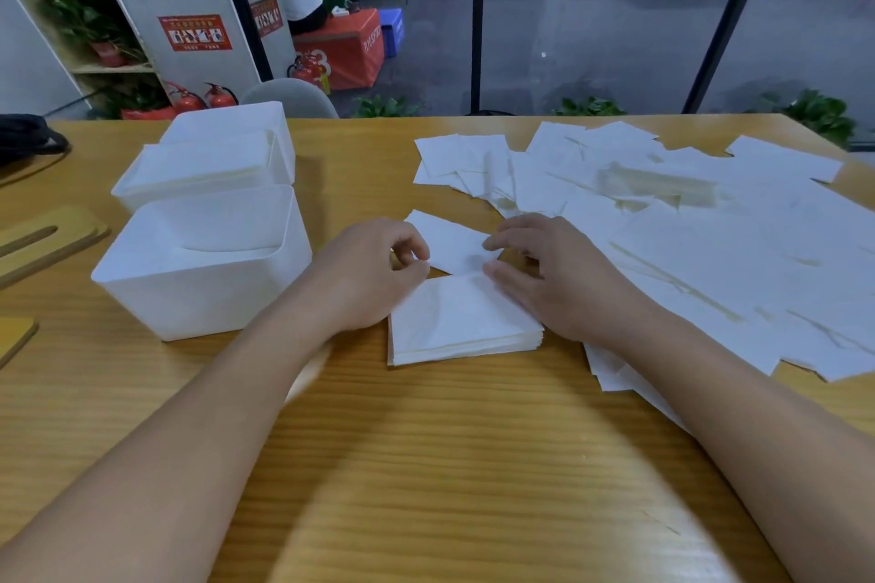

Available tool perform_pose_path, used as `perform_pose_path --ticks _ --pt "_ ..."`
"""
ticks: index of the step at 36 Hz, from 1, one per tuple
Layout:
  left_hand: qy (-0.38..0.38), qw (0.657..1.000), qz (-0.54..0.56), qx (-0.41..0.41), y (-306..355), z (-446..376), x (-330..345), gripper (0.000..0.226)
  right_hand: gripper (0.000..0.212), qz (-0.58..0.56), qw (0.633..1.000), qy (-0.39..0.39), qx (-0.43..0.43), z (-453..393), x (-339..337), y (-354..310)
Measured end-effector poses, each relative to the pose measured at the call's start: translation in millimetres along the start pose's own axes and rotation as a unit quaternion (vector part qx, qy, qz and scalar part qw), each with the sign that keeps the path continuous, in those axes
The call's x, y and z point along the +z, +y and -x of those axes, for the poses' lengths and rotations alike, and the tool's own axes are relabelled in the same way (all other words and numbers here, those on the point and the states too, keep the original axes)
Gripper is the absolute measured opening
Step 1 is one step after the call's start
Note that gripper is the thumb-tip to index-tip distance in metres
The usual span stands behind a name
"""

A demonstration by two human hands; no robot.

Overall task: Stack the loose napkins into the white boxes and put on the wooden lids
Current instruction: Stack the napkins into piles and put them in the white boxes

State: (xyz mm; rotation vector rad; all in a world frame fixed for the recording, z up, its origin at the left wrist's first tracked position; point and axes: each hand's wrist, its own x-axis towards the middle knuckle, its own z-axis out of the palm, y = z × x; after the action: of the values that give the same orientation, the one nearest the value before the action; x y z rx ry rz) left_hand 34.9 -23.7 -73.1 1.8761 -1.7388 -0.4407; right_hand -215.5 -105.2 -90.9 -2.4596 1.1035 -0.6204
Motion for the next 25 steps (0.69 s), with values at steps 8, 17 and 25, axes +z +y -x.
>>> perform_pose_path --ticks 8,17,25 --pt "0.055 0.998 -0.010 0.001 -7 -6 3 0.014 0.048 0.058 0.997 -0.048 0.002 -5 6 -1" --pt "0.079 0.997 -0.019 0.001 -5 -7 4 0.031 0.039 0.017 0.999 -0.029 -0.015 0 2 -4" --pt "0.076 0.996 0.038 -0.022 -6 -8 5 0.077 0.031 -0.052 0.992 0.058 -0.094 6 -9 -12"
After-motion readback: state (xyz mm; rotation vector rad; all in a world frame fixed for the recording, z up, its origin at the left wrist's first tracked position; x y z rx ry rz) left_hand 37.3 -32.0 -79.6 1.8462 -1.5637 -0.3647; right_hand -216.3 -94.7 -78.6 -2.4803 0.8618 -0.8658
